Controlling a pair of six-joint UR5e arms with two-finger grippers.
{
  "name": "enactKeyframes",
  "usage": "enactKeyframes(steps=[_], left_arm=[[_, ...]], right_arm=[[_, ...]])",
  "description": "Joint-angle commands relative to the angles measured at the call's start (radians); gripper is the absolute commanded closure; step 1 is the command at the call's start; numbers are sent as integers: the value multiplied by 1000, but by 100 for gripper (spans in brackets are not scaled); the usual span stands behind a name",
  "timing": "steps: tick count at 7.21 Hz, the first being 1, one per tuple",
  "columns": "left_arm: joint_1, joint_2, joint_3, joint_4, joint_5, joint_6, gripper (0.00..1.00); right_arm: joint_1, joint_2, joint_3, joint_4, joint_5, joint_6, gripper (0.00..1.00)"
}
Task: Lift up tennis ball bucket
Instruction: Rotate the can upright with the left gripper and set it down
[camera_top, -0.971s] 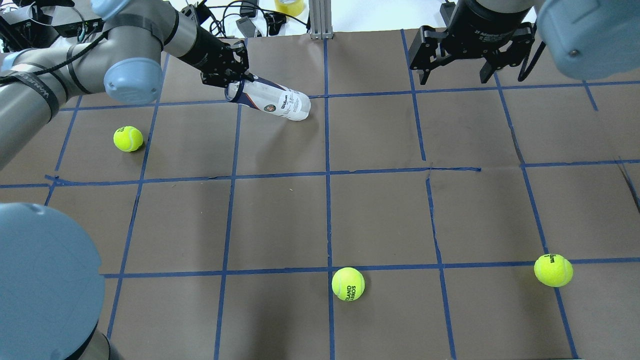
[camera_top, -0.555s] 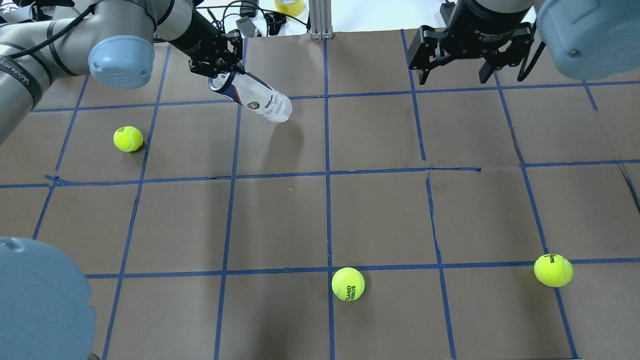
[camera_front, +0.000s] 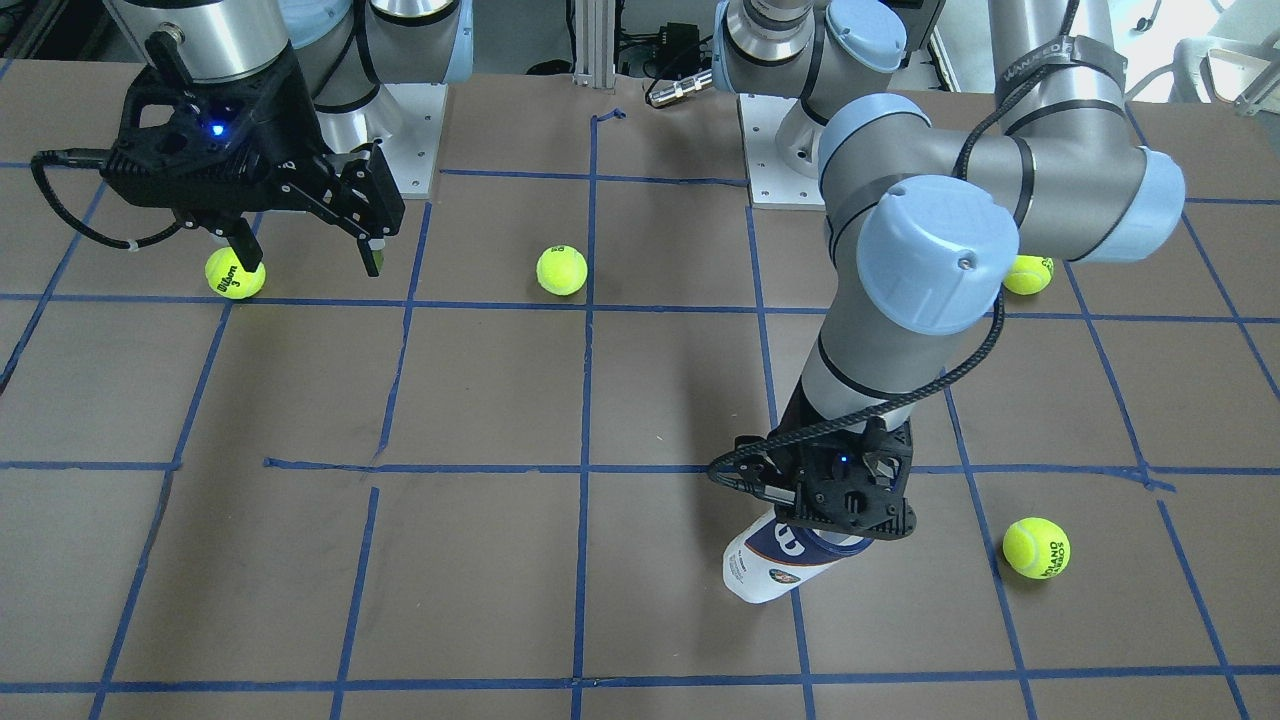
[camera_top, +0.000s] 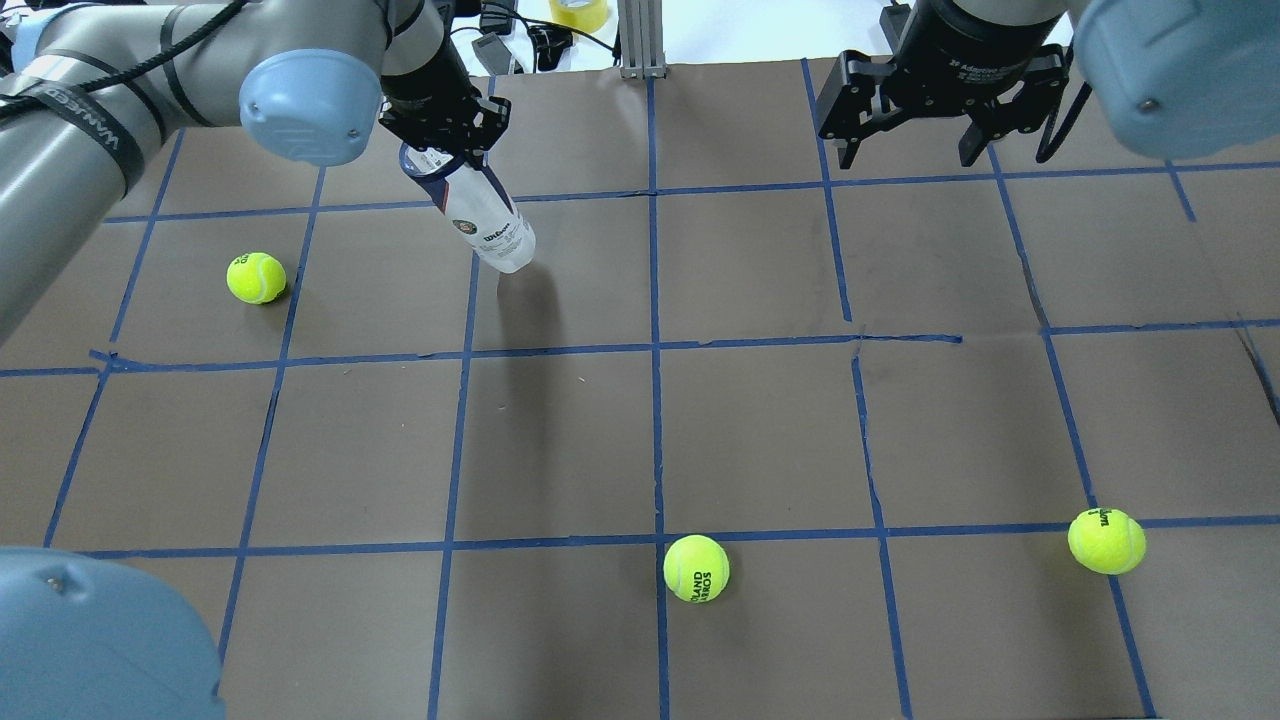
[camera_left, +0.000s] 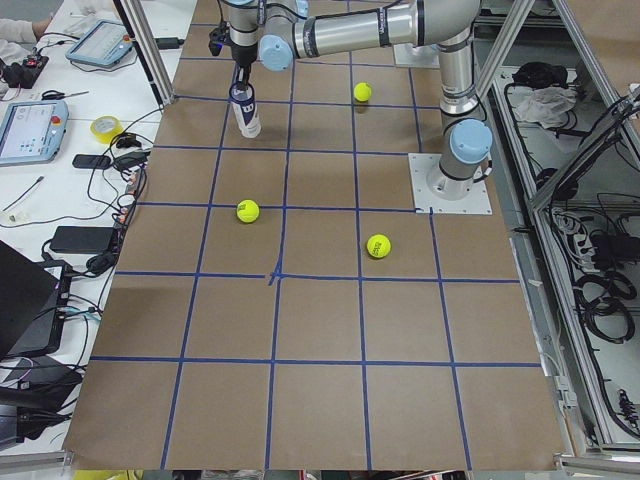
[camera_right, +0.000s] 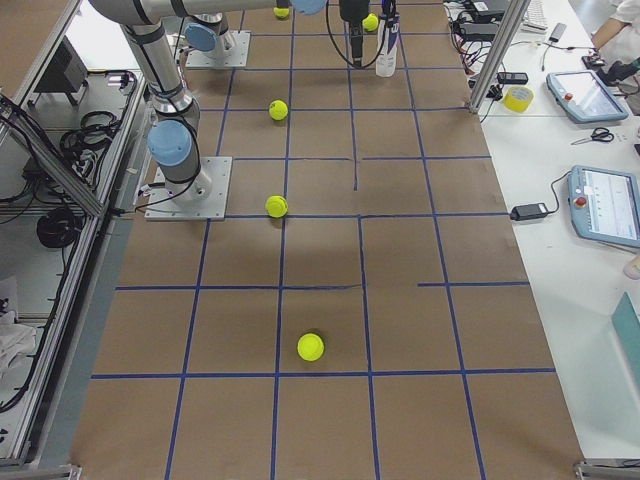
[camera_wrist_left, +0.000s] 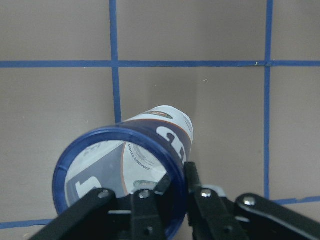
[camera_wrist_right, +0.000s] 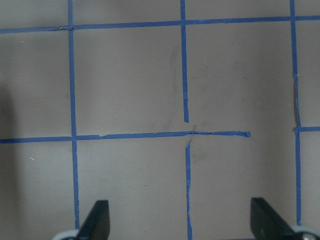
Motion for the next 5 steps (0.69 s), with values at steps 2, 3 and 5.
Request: enactKeyframes(steps=[2,3,5], left_arm=[[-59,-16,1,5,35,67,100],[-59,-19,1,4,32,70,100],[-59,-29,-5,-2,34,70,100]], right_arm=[[-2,1,0,-1,0,-1,0],[-2,1,0,-1,0,-1,0],[-2,1,0,-1,0,-1,0]])
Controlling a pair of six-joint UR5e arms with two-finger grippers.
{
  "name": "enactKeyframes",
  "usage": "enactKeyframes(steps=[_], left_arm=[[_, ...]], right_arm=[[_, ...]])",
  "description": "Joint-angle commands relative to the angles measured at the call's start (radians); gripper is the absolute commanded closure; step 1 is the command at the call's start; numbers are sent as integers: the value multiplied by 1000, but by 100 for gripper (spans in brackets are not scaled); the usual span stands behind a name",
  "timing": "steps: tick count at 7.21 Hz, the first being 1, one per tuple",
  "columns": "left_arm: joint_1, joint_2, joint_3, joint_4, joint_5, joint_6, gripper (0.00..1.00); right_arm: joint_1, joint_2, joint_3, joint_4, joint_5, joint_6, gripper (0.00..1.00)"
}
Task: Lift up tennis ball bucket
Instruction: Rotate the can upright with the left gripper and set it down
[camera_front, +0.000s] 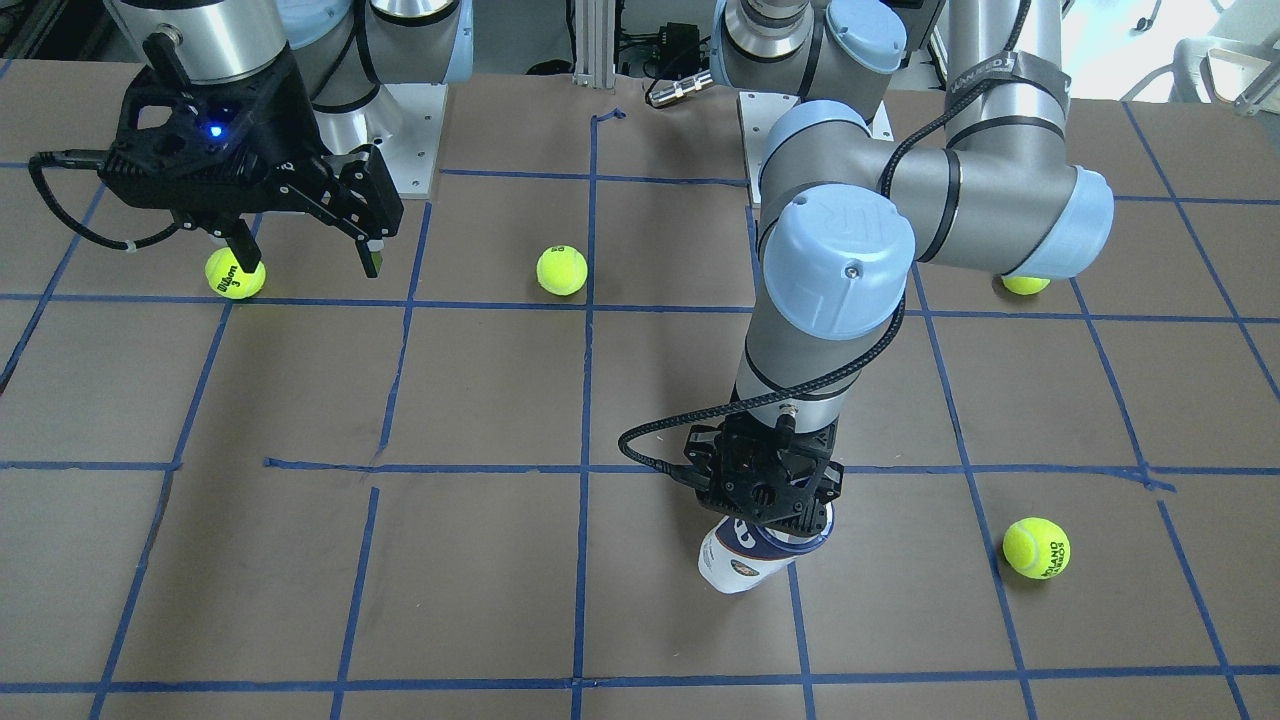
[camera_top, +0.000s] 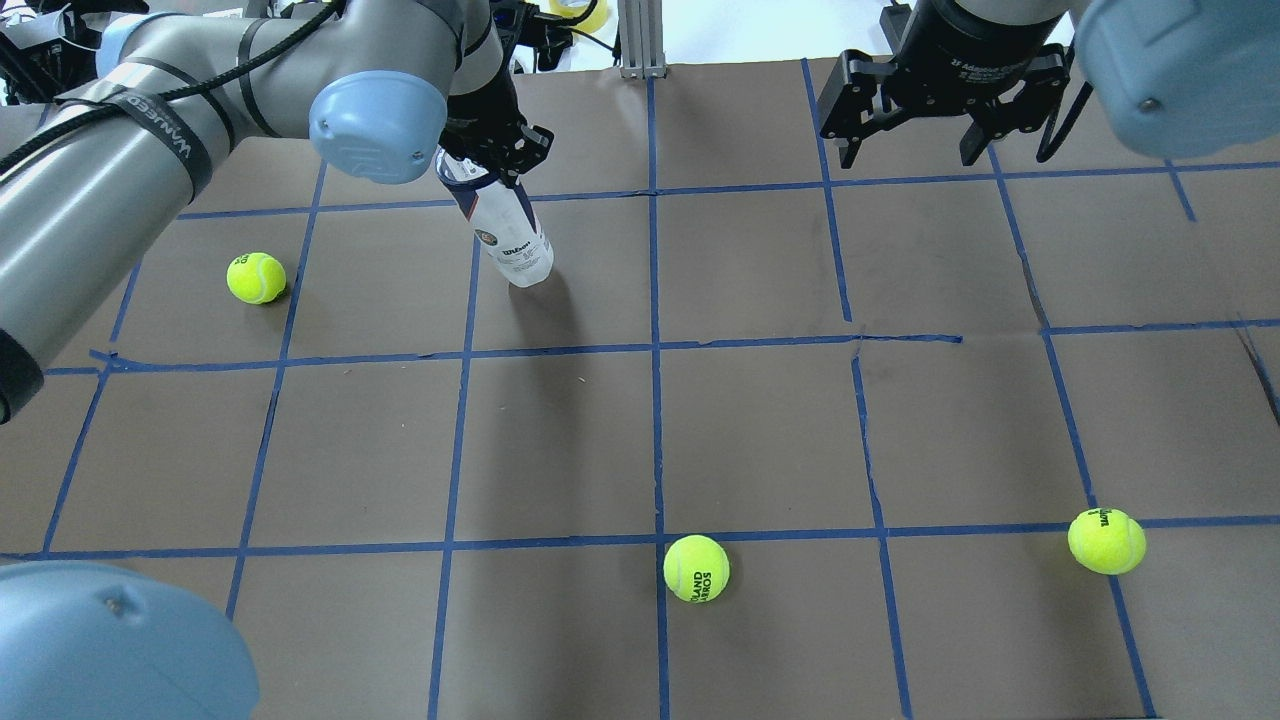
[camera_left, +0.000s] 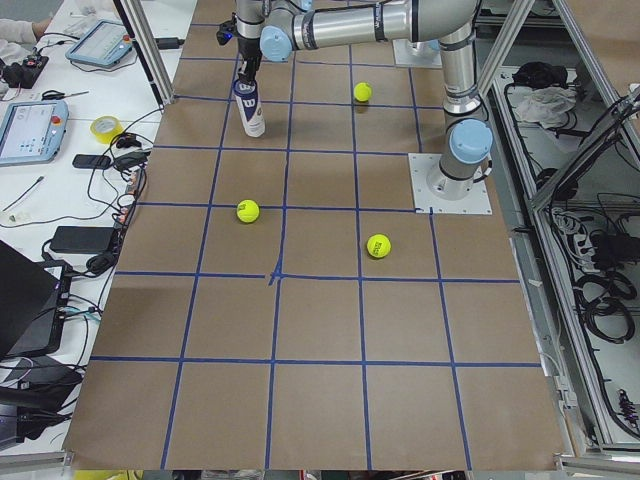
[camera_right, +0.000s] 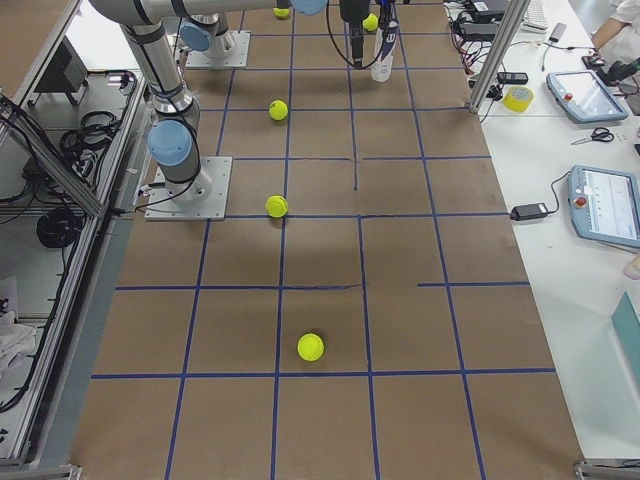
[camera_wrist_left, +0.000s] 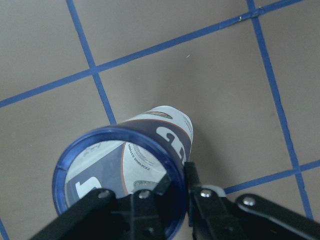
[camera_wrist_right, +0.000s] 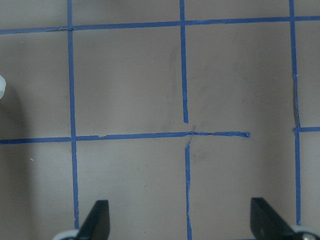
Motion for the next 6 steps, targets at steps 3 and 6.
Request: enactKeyframes(steps=[3,6], left_arm=[[-9,-15,-2,-12,-3,-7,87],[-21,-17,-1,-18,-1,-15,30]], right_arm=[[0,0,0,2,-2,0,0],[0,0,0,2,0,0,0]])
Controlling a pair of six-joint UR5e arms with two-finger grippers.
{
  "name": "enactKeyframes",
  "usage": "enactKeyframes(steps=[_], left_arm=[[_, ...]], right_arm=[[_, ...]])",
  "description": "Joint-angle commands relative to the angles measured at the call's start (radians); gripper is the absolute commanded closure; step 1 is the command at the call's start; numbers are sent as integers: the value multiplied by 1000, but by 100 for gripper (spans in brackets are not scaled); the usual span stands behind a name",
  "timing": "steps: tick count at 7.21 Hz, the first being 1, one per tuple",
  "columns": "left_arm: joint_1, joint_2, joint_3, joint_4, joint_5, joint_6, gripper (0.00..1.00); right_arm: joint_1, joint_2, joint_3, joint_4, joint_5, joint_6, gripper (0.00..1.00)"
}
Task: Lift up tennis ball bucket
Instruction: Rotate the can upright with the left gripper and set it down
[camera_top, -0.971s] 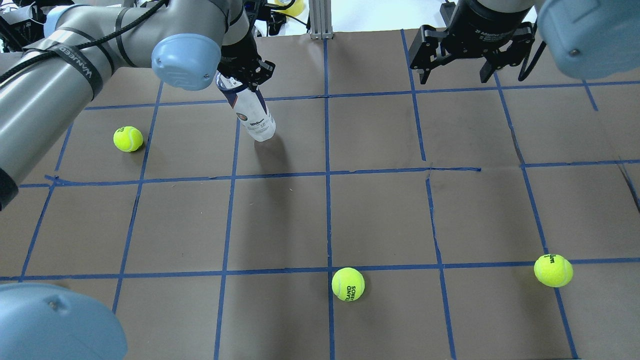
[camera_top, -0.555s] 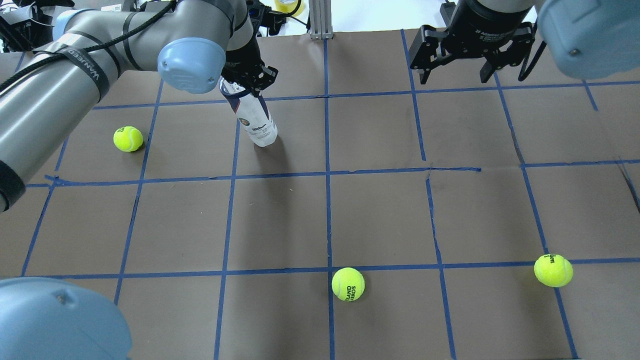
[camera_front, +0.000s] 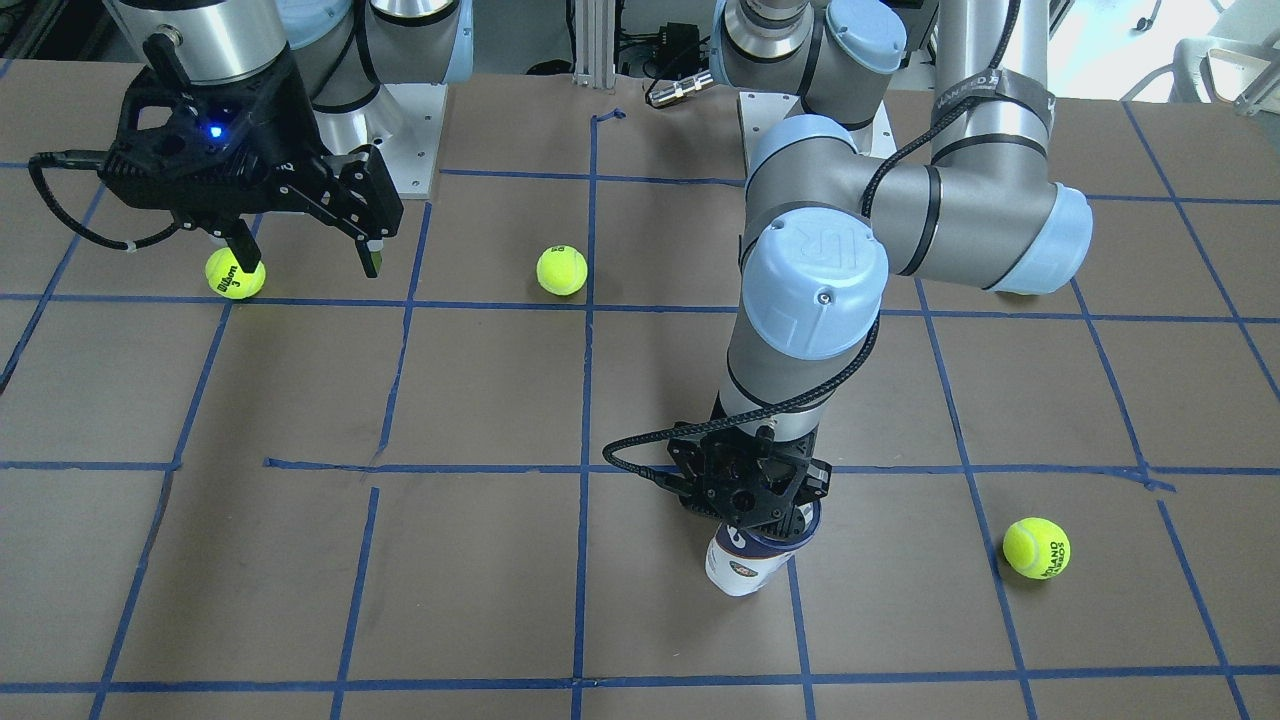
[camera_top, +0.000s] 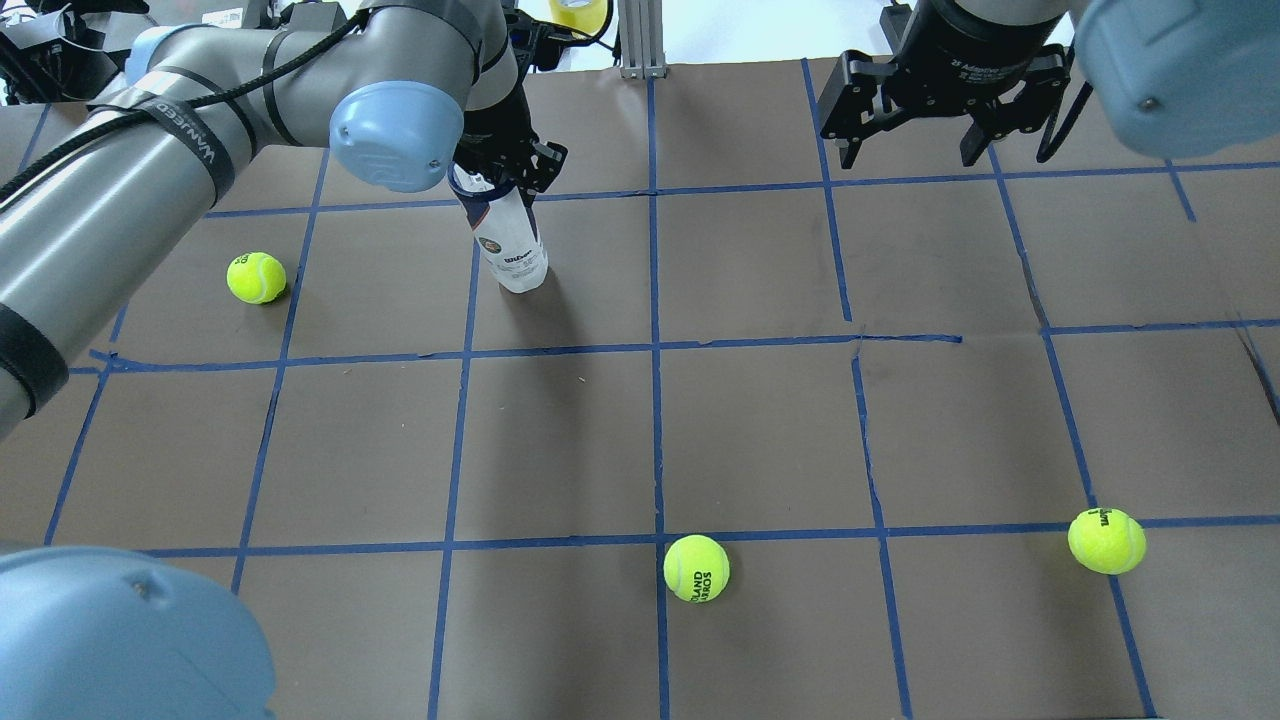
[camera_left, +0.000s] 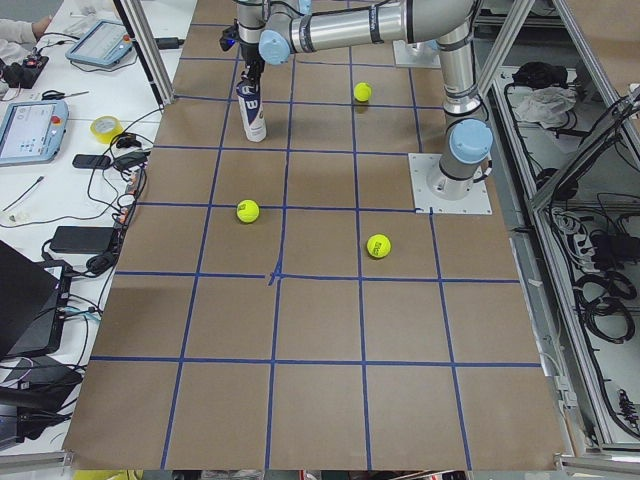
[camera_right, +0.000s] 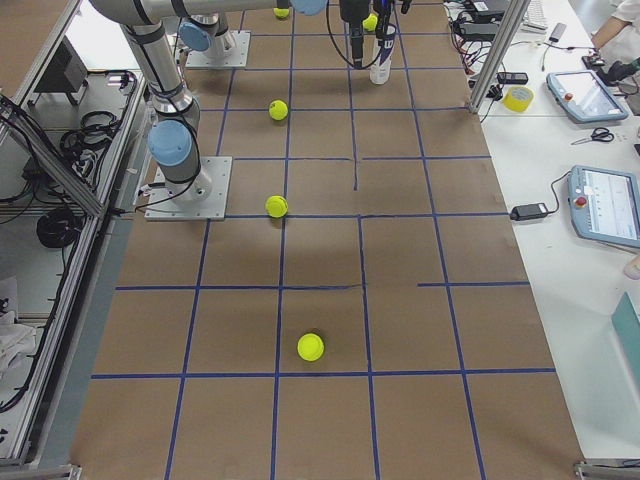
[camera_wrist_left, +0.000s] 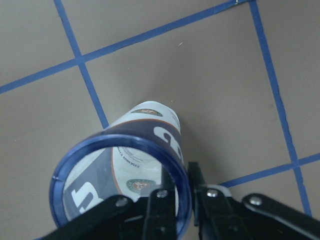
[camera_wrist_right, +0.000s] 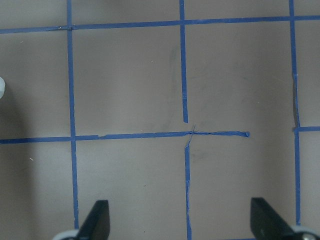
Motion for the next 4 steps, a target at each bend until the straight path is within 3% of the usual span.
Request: enactKeyframes(steps=[1,3,4], left_arm=[[-6,8,6,8,2,-2,0],[-6,51,21,-4,2,-28,0],[-4,68,59,-93,4,-72,0]], right_arm=[[0,0,0,0,0,0,0],[0,0,0,0,0,0,0],[0,0,0,0,2,0,0]])
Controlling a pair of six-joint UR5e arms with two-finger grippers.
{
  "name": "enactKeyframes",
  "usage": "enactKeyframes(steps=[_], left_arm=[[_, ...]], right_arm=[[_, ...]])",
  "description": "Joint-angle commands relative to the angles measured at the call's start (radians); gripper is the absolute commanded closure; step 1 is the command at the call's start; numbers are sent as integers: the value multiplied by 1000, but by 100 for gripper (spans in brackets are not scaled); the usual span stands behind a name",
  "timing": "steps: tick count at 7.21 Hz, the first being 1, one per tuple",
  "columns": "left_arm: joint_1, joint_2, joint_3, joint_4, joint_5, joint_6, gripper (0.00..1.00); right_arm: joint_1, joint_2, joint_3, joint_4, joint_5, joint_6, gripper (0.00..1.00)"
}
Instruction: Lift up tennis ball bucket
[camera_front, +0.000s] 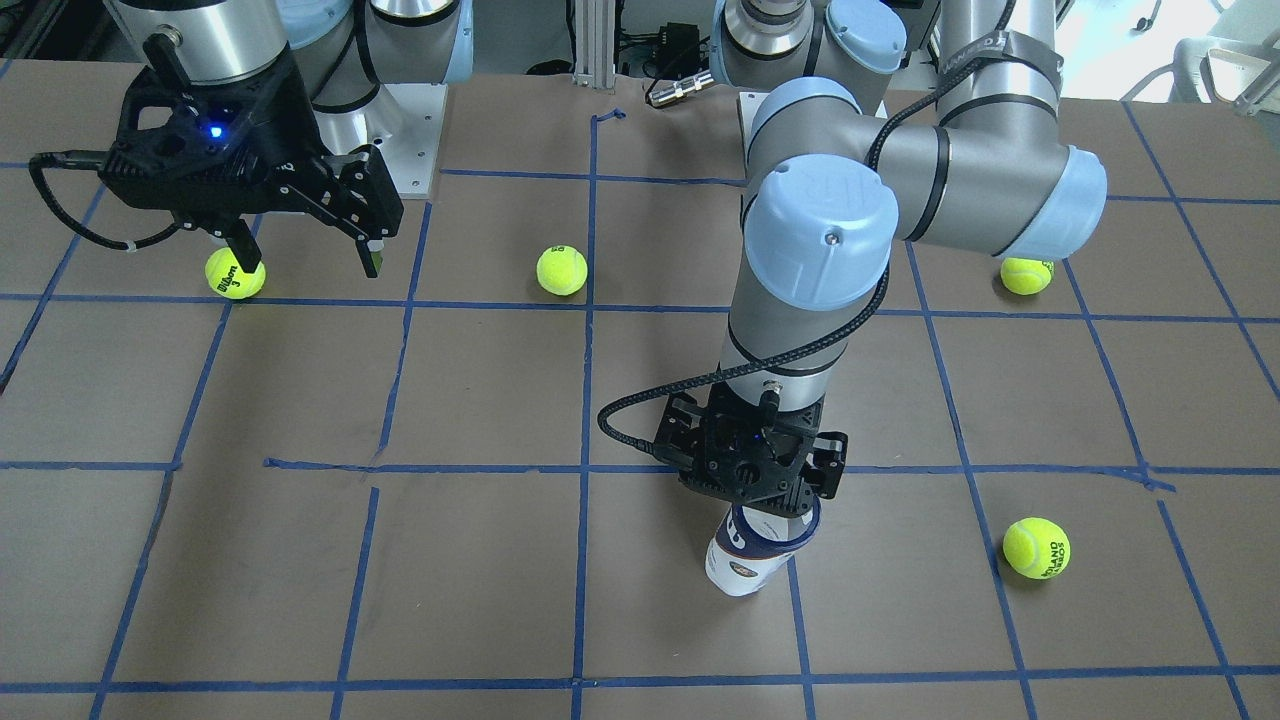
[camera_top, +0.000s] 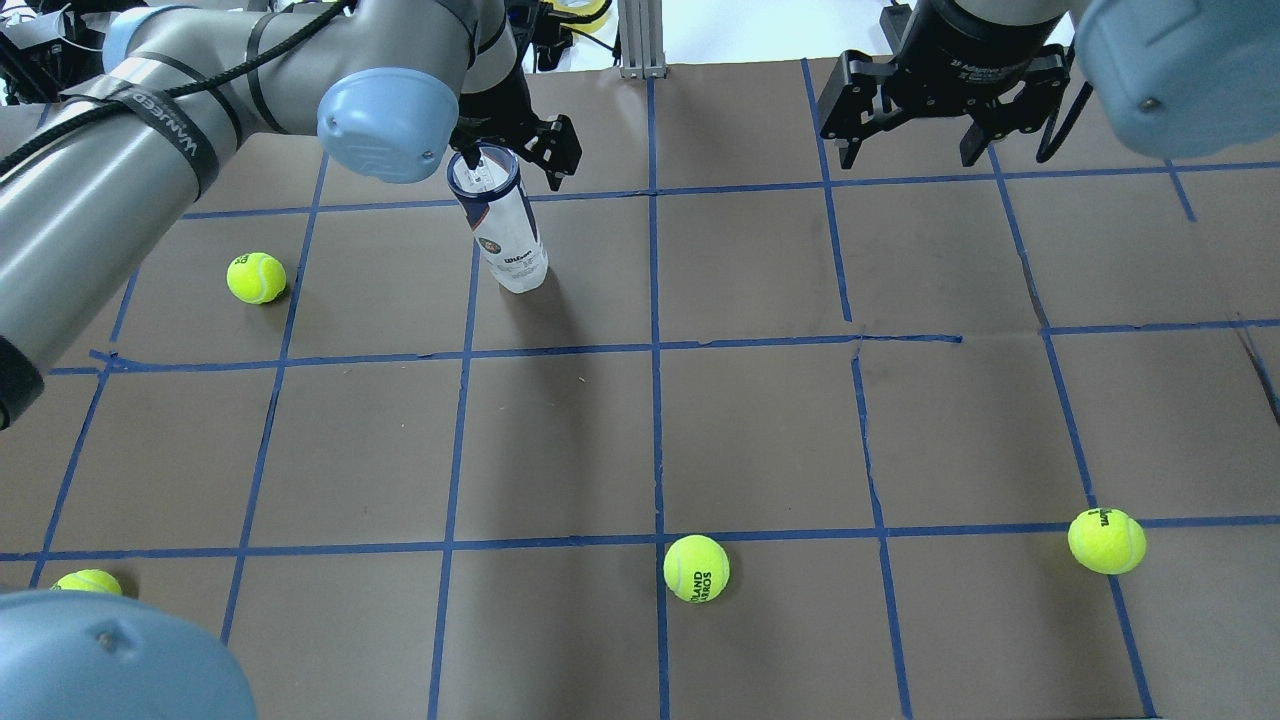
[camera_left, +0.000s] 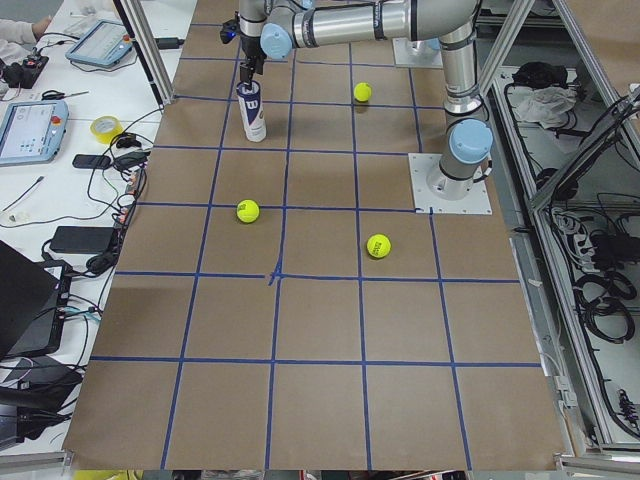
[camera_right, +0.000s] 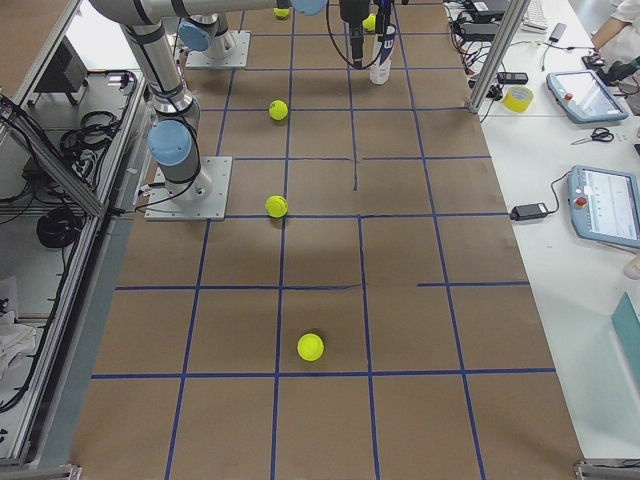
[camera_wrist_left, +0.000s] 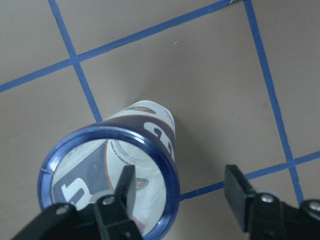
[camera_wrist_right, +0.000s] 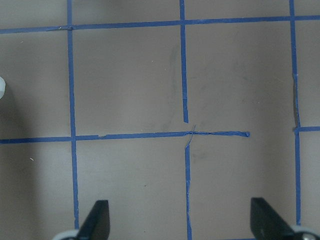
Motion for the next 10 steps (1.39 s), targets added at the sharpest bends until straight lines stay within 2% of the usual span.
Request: enactKeyframes(steps=[1,3,5,8,10], left_arm=[[4,50,87,-171,8,-43,0],[47,112,145,-354,13,-45,0],[126,195,126,-465,14,-52,0],[176,290,33,-478,37,-42,0],[231,347,-21,-476,14,-37,0]], right_arm=[[0,0,0,0,1,0,0],[0,2,0,-2,6,0,0],[0,2,0,0,4,0,0],[0,3,0,-9,7,0,0],[1,3,-2,-11,9,0,0]])
